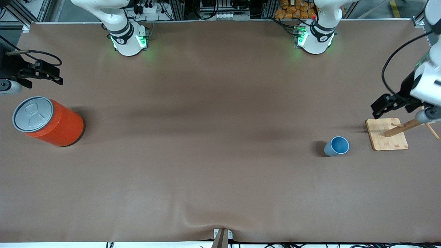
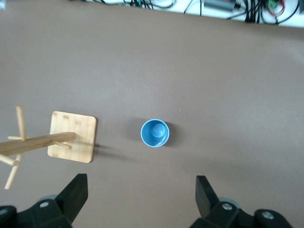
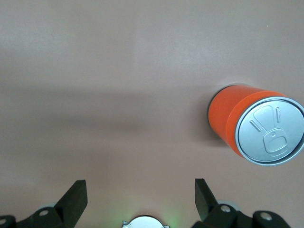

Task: Flip cup

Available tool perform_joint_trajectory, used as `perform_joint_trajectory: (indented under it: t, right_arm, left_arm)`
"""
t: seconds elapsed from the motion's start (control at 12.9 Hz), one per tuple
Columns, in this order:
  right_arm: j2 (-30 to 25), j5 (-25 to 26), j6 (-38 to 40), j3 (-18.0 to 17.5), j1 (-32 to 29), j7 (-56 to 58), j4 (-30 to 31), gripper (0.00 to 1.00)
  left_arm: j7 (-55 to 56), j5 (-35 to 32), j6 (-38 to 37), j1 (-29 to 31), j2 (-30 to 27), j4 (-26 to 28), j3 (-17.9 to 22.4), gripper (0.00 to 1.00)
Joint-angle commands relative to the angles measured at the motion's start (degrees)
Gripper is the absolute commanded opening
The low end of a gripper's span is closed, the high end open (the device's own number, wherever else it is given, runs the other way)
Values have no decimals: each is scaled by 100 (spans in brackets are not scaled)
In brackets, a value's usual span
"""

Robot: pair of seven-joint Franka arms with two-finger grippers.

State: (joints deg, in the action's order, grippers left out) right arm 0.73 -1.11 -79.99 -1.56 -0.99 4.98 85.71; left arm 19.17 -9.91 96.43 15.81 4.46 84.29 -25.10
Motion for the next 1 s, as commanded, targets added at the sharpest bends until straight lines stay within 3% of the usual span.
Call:
perform_joint_trajectory:
  t: [0.0,0.15,0.31,0.39,0.7,0.93]
  right_arm:
    - [68,-47,45,16,28,-32,-116,100]
    - [68,-47,45,16,28,-32,-116,100]
    - [68,-47,45,16,28,-32,-116,100]
    - [68,-47,45,16,28,-32,-116,100]
    - [68,-47,36,16,28,-32,-116,100]
    - [68,-47,45,16,28,-32,-116,100]
  left_arm:
    - [-96,-19,-229,62,-218,-9,-21,100]
    - [-150,-11,-256,-225,-436,-106,319,100]
    - [-237,24,-274,-1155,-438,-97,1292,100]
    - [-482,155,-370,-1324,-446,-97,1567,100]
    - [-914,735,-1080,-1677,-622,-18,2245,100]
    - [-941,842,-1425,-1792,-999,394,2361,100]
